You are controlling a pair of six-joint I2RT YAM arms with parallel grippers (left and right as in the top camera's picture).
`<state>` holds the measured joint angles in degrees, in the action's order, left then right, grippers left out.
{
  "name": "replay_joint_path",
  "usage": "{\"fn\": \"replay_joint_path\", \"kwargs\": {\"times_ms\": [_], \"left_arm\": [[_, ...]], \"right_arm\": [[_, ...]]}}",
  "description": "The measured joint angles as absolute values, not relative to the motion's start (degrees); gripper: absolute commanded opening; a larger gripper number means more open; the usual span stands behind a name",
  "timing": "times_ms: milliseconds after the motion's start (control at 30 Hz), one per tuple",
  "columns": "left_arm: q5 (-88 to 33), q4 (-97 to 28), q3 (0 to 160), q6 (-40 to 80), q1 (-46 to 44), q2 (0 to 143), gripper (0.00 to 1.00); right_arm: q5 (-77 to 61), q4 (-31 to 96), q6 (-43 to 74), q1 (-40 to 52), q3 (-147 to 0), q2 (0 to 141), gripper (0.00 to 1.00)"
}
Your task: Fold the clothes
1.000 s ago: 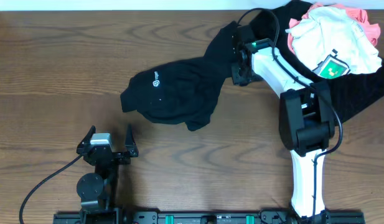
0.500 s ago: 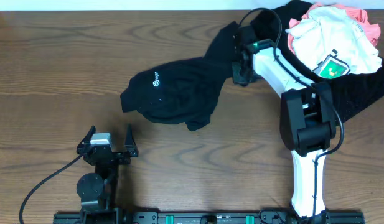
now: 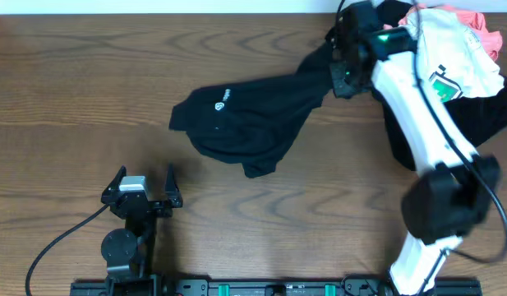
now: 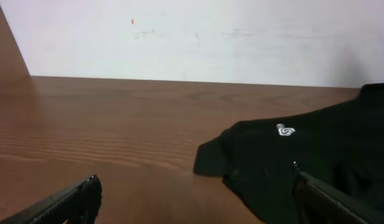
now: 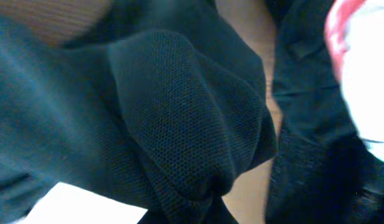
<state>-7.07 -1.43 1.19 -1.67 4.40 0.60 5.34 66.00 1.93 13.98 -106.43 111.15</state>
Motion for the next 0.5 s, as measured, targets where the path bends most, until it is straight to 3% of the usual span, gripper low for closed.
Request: {"fn": "replay_joint_path", "kwargs": {"times_ms": [167, 200, 233, 267, 300, 500], "left_arm": [[-7.07, -1.43, 1.19, -1.65, 4.40, 0.60, 0.98], [-7.07, -1.43, 1.19, -1.67, 4.40, 0.60, 0.98], [-7.07, -1.45, 1.19, -1.67, 4.40, 0.60, 0.98], [-7.07, -1.43, 1.19, -1.67, 4.40, 0.60, 0.98], [-7.05, -1.43, 1.19, -1.67, 4.40, 0.60, 0.98], [-7.07, -1.43, 1.19, -1.67, 4.40, 0.60, 0.98]], "right_arm": [[1.89, 70.17, -2.11, 13.98, -106.89, 107.35, 0.01], [1.65, 71.05, -2.44, 13.98, -106.89, 107.35, 0.12], [1.26, 72.07, -2.81, 13.98, -106.85, 107.48, 0.55], [1.26, 72.73, -2.74, 13.98, -106.85, 107.63, 0.86], [1.30, 73.43, -3.05, 13.98, -106.85, 107.63, 0.99], [2.20, 74.98, -0.84, 13.98, -106.85, 107.63, 0.99]]}}
